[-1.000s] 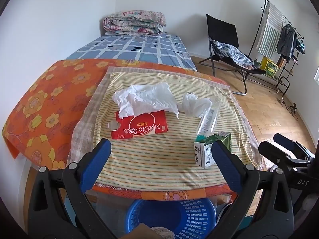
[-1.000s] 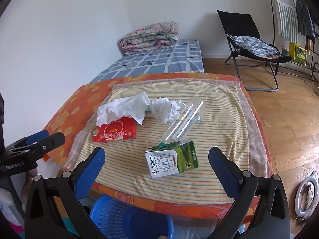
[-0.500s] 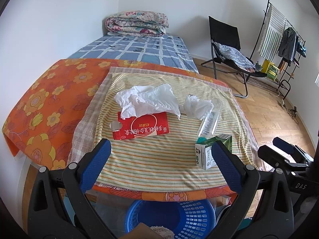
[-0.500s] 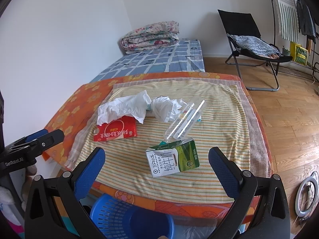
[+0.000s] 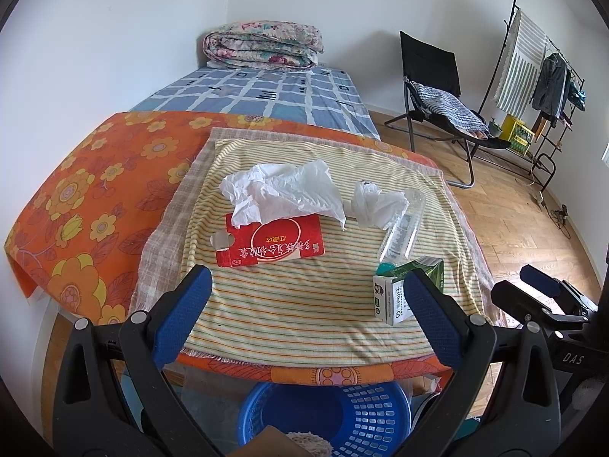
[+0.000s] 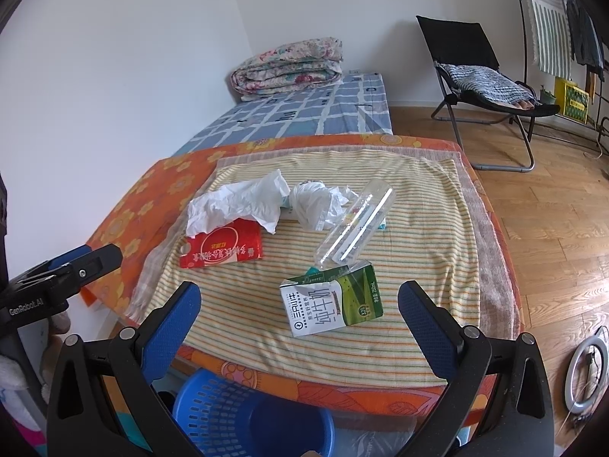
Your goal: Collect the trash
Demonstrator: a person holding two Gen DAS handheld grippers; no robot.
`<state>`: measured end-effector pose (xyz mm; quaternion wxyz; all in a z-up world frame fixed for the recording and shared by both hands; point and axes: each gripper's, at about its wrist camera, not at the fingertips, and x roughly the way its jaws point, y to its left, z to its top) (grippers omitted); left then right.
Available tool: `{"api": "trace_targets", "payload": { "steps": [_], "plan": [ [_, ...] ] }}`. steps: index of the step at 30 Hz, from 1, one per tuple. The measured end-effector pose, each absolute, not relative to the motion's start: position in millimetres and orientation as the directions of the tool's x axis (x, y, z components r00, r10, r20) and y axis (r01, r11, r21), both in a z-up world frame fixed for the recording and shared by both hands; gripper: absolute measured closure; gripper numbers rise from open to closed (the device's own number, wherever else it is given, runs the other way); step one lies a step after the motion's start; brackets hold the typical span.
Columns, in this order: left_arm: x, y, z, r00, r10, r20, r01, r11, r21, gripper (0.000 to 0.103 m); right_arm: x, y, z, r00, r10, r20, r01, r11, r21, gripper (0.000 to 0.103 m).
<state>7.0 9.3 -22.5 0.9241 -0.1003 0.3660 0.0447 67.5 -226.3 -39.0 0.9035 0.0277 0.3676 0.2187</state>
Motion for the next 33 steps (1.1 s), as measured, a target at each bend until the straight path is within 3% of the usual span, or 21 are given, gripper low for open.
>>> {"api": "trace_targets", "payload": {
  "steps": [33],
  "plan": [
    [6.1, 10.6, -24.0, 0.729, 0.007, -0.685, -0.155, 0.976, -0.156, 0.001, 68.1, -227.0, -39.7, 0.632, 0.415, -0.655, -0.374, 0.903, 0.212, 0.0]
  ]
}}
